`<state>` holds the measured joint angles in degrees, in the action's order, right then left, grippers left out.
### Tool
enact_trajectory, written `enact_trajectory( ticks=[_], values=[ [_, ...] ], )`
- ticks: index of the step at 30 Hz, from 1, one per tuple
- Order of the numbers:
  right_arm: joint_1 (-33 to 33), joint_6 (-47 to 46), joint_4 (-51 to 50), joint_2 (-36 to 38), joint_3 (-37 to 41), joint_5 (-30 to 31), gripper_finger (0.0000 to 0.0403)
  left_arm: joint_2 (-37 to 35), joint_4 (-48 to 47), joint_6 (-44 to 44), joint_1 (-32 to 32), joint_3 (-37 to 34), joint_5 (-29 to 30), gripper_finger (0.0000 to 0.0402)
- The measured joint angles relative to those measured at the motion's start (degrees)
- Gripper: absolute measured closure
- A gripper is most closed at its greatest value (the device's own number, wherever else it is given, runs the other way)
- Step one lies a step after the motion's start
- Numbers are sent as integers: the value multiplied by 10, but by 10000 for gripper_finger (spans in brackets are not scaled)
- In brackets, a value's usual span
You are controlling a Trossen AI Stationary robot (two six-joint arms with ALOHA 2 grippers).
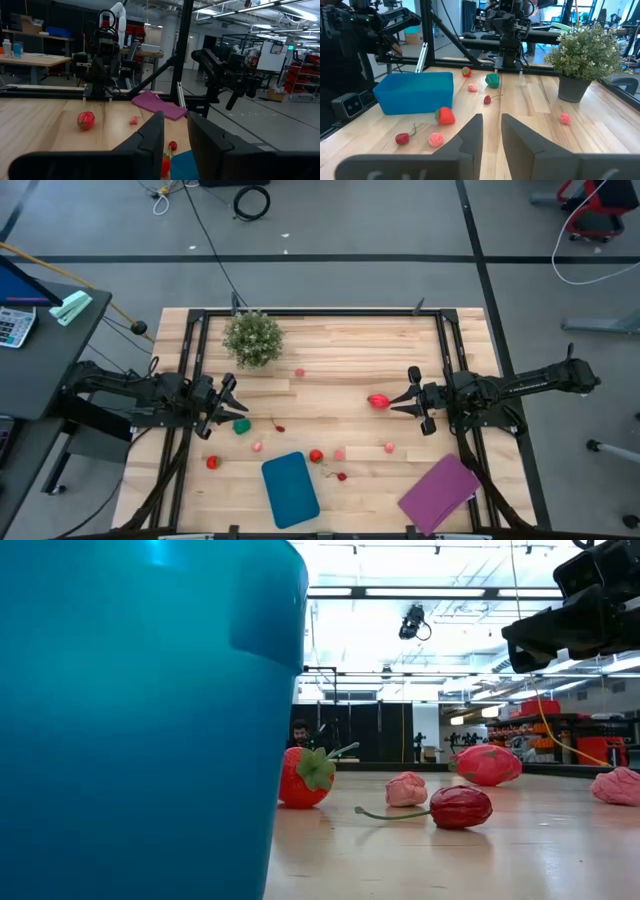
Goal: Pick and placing Produce into tupperware
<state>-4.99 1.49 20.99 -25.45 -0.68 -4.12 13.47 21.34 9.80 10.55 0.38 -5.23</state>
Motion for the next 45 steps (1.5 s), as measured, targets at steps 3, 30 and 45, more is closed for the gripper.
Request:
enact_trajectory(
  ticks=[3,30,45],
  values=[
    [0,0,0,0,0,0,325,0,0,0,0,0,0,313],
    [0,0,0,0,0,0,325,0,0,0,0,0,0,314],
    [0,0,0,0,0,0,325,0,0,0,0,0,0,317]
  ],
)
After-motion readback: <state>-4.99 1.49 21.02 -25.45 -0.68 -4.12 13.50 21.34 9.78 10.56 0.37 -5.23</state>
